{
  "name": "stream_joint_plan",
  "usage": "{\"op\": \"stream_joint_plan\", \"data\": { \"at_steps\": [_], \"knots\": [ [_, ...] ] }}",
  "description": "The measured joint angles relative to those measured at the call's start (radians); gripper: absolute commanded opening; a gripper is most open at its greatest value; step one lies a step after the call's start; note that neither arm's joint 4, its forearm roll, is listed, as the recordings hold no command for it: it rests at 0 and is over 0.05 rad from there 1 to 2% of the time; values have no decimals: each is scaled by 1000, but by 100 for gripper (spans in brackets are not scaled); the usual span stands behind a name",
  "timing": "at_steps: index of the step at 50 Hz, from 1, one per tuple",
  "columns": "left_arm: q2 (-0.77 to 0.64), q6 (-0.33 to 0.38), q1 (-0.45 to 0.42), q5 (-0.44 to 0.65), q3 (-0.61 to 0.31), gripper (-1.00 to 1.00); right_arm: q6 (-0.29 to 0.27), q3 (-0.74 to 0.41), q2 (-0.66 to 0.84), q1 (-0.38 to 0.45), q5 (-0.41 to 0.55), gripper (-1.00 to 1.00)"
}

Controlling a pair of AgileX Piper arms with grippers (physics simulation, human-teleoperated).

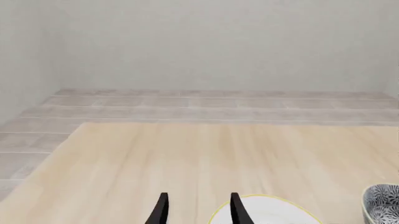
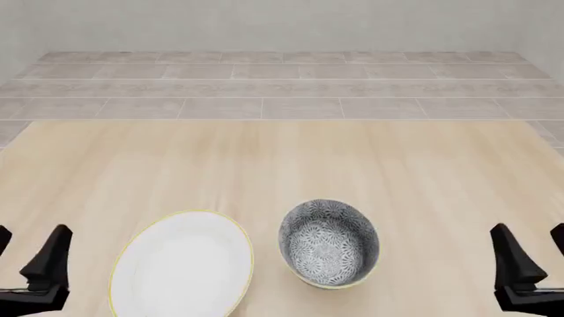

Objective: Put the bowl on the plate.

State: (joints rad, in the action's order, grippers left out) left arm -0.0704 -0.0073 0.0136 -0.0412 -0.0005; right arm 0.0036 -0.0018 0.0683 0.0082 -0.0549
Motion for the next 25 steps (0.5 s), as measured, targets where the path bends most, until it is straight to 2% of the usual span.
{"op": "stream_joint_plan", "data": {
  "at_steps": [25],
  "knots": [
    [64,26,-1,29,-1,100,-25,-33,-57,9,69,100]
  ]
}}
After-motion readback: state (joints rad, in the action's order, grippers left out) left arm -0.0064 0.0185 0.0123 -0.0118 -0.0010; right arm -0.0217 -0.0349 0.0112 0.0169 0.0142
